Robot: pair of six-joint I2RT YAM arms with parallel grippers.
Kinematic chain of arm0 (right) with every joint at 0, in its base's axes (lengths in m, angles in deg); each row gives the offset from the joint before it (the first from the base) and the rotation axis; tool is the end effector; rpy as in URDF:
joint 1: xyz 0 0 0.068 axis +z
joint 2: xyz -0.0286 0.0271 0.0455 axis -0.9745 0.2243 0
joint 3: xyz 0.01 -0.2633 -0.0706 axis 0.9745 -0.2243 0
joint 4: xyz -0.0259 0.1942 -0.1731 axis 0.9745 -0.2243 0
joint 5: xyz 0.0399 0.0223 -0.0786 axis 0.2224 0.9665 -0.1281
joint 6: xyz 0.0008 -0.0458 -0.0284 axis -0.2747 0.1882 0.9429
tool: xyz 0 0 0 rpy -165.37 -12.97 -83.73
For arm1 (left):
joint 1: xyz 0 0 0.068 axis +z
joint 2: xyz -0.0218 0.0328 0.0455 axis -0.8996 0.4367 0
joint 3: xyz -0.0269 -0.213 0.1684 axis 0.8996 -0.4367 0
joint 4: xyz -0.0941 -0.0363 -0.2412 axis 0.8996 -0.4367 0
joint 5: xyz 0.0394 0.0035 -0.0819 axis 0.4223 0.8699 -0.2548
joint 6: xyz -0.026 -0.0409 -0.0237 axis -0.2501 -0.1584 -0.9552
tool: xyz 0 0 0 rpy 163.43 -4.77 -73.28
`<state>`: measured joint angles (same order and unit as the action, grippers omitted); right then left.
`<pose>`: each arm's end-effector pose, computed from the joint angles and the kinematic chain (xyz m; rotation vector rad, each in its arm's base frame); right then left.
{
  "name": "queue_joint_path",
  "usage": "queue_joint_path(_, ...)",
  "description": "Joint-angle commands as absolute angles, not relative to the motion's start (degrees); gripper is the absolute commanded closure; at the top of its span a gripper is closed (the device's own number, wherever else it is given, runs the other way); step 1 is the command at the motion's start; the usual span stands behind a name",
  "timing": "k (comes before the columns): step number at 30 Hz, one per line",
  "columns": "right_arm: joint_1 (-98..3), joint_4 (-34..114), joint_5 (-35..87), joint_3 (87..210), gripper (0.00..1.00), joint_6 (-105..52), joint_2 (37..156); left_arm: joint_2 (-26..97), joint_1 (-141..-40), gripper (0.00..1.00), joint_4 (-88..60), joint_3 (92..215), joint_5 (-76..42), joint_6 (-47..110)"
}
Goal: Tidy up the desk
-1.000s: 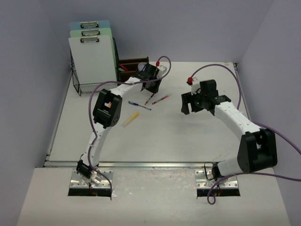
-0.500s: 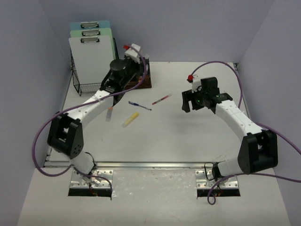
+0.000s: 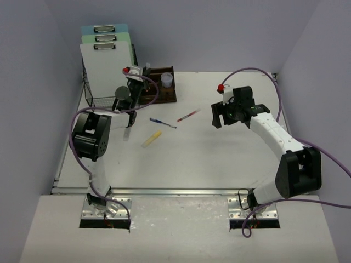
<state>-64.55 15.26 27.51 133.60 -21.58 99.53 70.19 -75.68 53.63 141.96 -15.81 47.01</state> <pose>0.3057 0.0738 0.2543 -0.3004 2.3992 0.3139 0.4085 -0.0880 0.2550 0.2669 1.1857 -0.1889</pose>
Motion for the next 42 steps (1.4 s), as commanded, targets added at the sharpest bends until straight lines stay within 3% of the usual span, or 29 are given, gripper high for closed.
queue_joint_path(1,-64.82,16.01,25.97,134.85,0.21,-20.35,99.37,76.29,-75.71,1.00,75.38,147.55,-14.68,47.73)
queue_joint_path(19,-66.12,16.98,26.67,133.50,0.21,-20.17,102.47,93.17,-75.88,1.00,87.86,164.56,-10.36,53.90)
queue_joint_path(42,-66.52,17.19,27.40,132.96,0.21,-20.44,105.64,94.86,-76.56,1.00,91.61,170.83,-10.78,51.53)
